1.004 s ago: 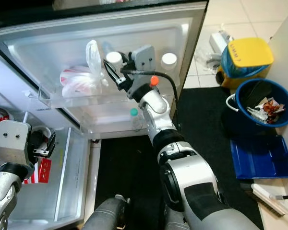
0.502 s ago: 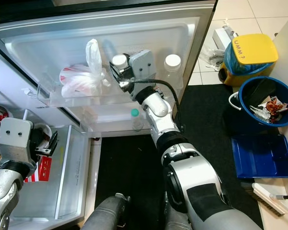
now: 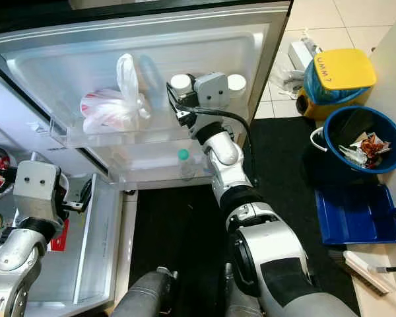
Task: Restocking fridge
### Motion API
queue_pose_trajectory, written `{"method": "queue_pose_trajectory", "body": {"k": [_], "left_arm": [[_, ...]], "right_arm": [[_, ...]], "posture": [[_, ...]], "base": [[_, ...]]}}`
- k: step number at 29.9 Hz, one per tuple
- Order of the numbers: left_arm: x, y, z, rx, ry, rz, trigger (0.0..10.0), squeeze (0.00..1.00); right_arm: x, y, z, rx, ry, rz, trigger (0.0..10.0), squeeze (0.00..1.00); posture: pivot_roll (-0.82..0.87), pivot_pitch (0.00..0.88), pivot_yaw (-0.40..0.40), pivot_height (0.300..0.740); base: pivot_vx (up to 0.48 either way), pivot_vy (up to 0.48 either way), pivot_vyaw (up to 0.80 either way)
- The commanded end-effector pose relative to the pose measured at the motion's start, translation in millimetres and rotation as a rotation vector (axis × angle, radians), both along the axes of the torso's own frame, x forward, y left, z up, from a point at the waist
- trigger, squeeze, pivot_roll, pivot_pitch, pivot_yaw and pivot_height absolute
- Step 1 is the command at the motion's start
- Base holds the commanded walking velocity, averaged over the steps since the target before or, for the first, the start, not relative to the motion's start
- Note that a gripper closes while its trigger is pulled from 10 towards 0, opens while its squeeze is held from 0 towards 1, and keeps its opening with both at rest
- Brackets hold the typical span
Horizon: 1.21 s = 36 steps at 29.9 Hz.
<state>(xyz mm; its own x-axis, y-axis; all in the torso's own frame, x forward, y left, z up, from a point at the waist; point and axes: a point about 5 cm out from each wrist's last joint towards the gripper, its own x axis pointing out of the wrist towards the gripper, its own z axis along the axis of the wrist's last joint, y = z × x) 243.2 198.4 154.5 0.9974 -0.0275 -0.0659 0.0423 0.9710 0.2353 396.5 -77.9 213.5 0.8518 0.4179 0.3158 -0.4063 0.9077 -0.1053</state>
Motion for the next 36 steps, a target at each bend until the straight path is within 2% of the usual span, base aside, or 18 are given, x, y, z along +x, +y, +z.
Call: {"method": "queue_pose_trajectory", "body": {"k": [1, 8, 9, 11, 12, 15, 16, 19, 21, 24, 25, 27, 29, 30, 31, 34, 36], "left_arm": [[-1.3, 0.6, -8, -0.009, 0.025, 0.016, 10.0, 0.0], [0.0, -2.2, -11, -0.018, 0.02, 0.021, 10.0, 0.0], [0.5, -3.1, -12, -0.021, 0.019, 0.021, 10.0, 0.0], [0.8, -3.9, -13, -0.022, 0.018, 0.021, 10.0, 0.0], [1.5, -5.1, -14, -0.026, 0.017, 0.021, 10.0, 0.0], [3.5, -7.3, -15, -0.035, 0.014, 0.019, 10.0, 0.0], [6.7, -11.5, -17, -0.048, 0.01, 0.016, 10.0, 0.0], [8.3, -13.7, -19, -0.054, 0.009, 0.014, 10.0, 0.0], [12.7, -20.1, -23, -0.075, 0.005, 0.013, 10.0, 0.0], [15.7, -24.9, -25, -0.09, 0.001, 0.014, 10.0, 0.0], [18.3, -29.3, -28, -0.105, -0.003, 0.017, 10.0, 0.0], [18.3, -29.3, -28, -0.105, -0.003, 0.017, 10.0, 0.0], [20.6, -34.9, -33, -0.119, -0.001, 0.018, 10.0, 0.0], [21.9, -37.1, -38, -0.125, 0.005, 0.019, 10.0, 0.0], [21.9, -37.1, -38, -0.125, 0.005, 0.019, 10.0, 0.0], [25.5, -40.8, -52, -0.123, 0.026, 0.024, 10.0, 0.0], [26.6, -40.7, -60, -0.105, 0.04, 0.024, 10.0, 0.0]], "right_arm": [[-1.8, -1.3, -18, -0.007, 0.074, -0.004, 10.0, 1.0], [-2.5, 0.9, -13, 0.015, 0.057, 0.045, 10.0, 1.0], [-3.4, 1.6, -10, 0.022, 0.037, 0.069, 10.0, 0.78], [-4.1, 1.9, -8, 0.027, 0.023, 0.085, 10.0, 0.78], [-5.0, 2.2, -5, 0.036, -0.001, 0.107, 10.0, 0.0], [-6.6, 3.3, 4, 0.05, -0.047, 0.15, 10.0, 0.0], [-9.0, 5.0, 16, 0.055, -0.107, 0.203, 10.0, 0.0], [-10.5, 6.3, 22, 0.058, -0.134, 0.229, 10.0, 0.0], [-18.2, 11.4, 36, 0.052, -0.207, 0.304, 10.0, 0.0], [-23.7, 11.4, 41, 0.059, -0.234, 0.328, 10.0, 0.0], [-33.5, 10.2, 46, 0.062, -0.268, 0.35, 10.0, 0.0], [-33.5, 10.2, 46, 0.062, -0.268, 0.35, 10.0, 0.0], [-42.0, -3.4, 51, 0.057, -0.303, 0.304, 10.0, 0.0], [-45.3, -19.6, 52, 0.039, -0.319, 0.225, 10.0, 0.0], [-45.3, -19.6, 52, 0.039, -0.319, 0.225, 10.0, 0.0], [-54.6, -62.5, 46, -0.002, -0.304, 0.042, 10.0, 0.0], [-61.0, -81.0, 36, -0.015, -0.259, -0.019, 10.0, 0.0]], "posture": [[0.32, 0.327, 0.061, 0.74], [0.31, 0.312, 0.049, 0.74], [0.3, 0.31, 0.046, 0.74], [0.3, 0.308, 0.045, 0.74], [0.29, 0.304, 0.039, 0.74], [0.28, 0.3, 0.034, 0.74], [0.25, 0.293, 0.018, 0.74], [0.24, 0.291, 0.013, 0.74], [0.21, 0.281, -0.006, 0.74], [0.18, 0.27, -0.026, 0.74], [0.17, 0.261, -0.039, 0.74], [0.17, 0.261, -0.039, 0.74], [0.11, 0.235, -0.069, 0.74], [0.08, 0.224, -0.076, 0.74], [0.08, 0.224, -0.076, 0.74], [0.02, 0.192, -0.081, 0.74], [0.0, 0.178, -0.08, 0.74]], "base": [[0.0, 0.0, 0.0], [0.0, 0.0, 0.0], [0.0, 0.0, 0.0], [0.0, 0.0, 0.0], [0.0, 0.0, 0.0], [0.0, 0.0, 0.0], [0.0, 0.0, 0.0], [0.0, 0.0, 0.0], [0.0, 0.0, 0.0], [0.0, 0.0, 0.0], [0.0, 0.0, 0.0], [0.0, 0.0, 0.0], [0.0, 0.0, 0.0], [0.0, 0.0, 0.0], [0.0, 0.0, 0.0], [0.0, 0.0, 0.0], [0.0, 0.0, 0.0]]}}
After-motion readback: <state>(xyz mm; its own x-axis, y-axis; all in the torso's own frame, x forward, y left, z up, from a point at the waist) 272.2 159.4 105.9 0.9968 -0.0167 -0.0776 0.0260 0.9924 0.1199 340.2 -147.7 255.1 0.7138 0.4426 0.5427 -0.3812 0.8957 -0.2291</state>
